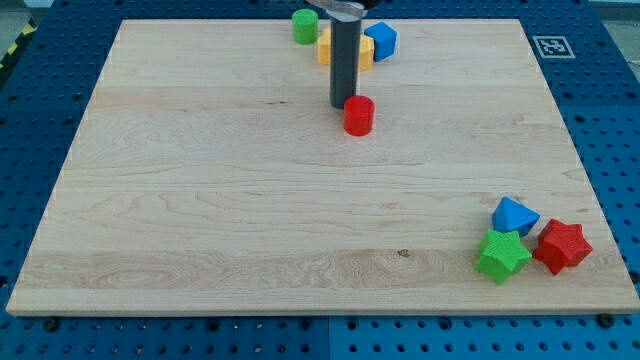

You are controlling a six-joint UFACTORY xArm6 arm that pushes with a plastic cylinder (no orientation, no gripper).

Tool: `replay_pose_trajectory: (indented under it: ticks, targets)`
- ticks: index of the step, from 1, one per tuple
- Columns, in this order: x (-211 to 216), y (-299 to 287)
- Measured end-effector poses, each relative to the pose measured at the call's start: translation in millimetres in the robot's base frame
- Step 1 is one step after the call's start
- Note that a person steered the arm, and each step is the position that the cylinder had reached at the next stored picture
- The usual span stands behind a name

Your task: Push the red circle closer to the green star and blue triangle

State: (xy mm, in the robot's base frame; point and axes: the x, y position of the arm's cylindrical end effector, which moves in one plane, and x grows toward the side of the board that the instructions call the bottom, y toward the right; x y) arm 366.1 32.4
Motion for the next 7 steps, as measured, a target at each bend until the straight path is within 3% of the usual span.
replay_pose_trajectory:
  ticks: [7]
  targets:
    - [81,59]
